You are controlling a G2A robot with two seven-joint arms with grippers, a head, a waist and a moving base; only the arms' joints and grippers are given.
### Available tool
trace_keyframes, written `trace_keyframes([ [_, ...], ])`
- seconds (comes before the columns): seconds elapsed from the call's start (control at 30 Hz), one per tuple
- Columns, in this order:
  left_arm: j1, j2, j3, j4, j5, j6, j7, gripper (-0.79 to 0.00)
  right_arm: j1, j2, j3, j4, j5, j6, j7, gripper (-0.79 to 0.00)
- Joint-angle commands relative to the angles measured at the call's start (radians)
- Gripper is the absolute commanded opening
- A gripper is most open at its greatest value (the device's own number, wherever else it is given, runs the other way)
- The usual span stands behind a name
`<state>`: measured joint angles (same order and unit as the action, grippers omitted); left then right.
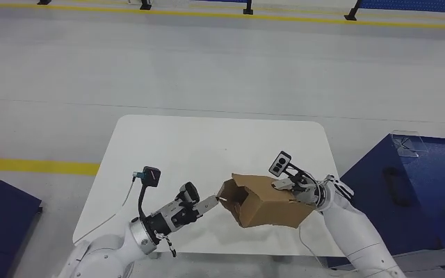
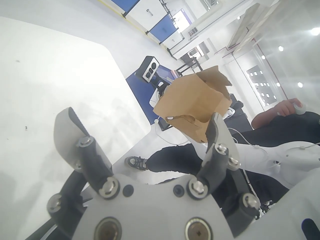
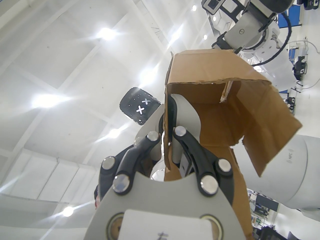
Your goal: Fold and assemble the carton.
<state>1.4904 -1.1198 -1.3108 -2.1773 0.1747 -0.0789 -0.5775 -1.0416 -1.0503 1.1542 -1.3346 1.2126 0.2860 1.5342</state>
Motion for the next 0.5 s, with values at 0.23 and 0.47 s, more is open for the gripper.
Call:
trace_keyframes([
  [0.23,-0.052,-0.004,0.032,0.055,0.000,0.037,-0.013,0.000,0.015,0.033,-0.071,-0.022,0.058,-0.002,0.002,-0.785],
  [0.47,-0.086,-0.006,0.056,0.081,0.005,0.075,-0.025,0.000,0.025,0.062,-0.100,-0.038,0.105,-0.002,0.002,-0.785],
])
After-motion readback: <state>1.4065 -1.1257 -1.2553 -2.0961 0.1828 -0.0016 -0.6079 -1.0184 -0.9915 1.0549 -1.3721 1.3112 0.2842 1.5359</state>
